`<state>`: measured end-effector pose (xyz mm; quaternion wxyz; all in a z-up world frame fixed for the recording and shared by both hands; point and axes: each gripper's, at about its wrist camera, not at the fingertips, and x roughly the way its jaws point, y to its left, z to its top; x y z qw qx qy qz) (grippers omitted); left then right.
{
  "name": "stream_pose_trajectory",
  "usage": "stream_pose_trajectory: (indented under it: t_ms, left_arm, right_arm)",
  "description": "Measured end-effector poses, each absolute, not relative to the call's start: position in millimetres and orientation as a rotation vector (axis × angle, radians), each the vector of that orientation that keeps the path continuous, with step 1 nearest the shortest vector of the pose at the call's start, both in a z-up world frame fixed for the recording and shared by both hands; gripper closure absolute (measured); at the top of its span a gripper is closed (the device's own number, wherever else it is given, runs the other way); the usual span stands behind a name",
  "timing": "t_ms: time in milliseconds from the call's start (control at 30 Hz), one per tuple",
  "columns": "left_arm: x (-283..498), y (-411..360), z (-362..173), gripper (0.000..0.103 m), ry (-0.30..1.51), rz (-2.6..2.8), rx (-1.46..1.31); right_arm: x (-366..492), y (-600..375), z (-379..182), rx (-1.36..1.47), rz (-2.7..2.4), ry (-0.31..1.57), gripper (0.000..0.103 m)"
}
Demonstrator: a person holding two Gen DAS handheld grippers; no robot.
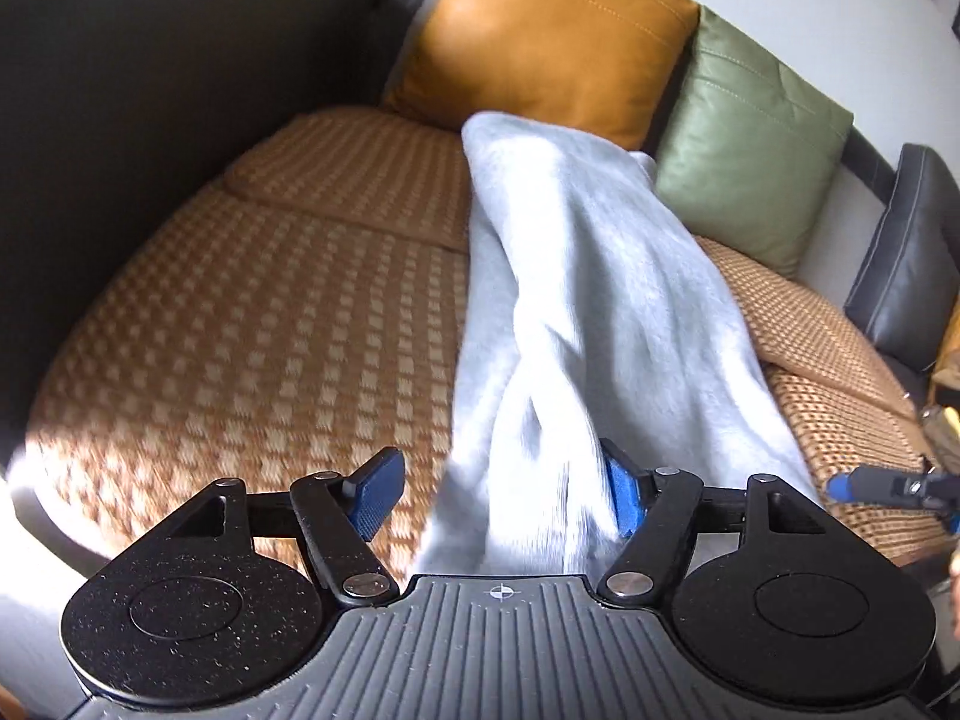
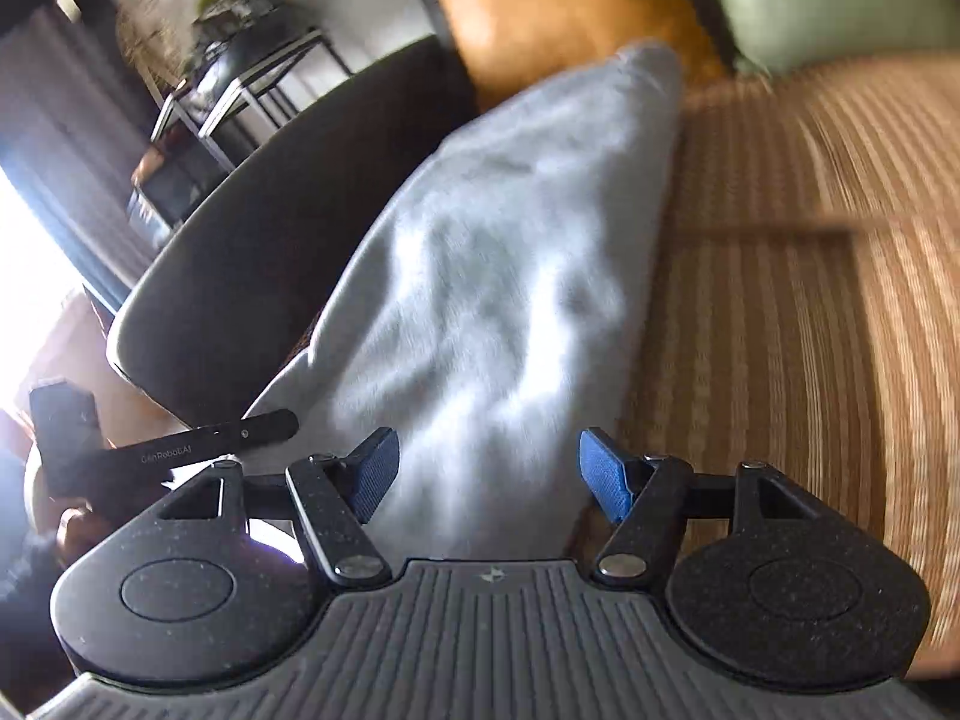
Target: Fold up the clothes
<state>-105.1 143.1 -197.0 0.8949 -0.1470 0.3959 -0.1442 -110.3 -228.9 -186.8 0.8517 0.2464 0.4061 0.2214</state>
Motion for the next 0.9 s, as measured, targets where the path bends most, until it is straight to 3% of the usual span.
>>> stream_pose_trajectory:
  t_ms: [167,367,600,667,900]
  left_arm:
    - [-119.2,160.4,-208.2,0.022,0.854,-0.323,-0.477]
    - [-111.0,156.9,-210.3,0.015,0.853,-0.383,-0.441]
    - [-102.8,140.4,-207.3,0.018,0.858,-0.425,-0.371]
    - [-107.3,140.6,-206.7,0.027,0.857,-0.416,-0.361]
    - [-121.6,136.1,-189.4,0.062,0.831,-0.408,-0.388]
  right_arm:
    - [-121.0,-240.7,-221.3,0.759,0.449,0.952,0.032]
    - [-117.0,-234.0,-245.8,0.916,0.504,0.994,0.033]
    - [-105.4,-220.0,-252.3,0.963,0.541,0.997,0.029]
    - [-107.4,-223.0,-251.9,0.967,0.531,0.999,0.04]
    - [-109.7,-232.5,-236.9,0.919,0.588,0.943,0.061]
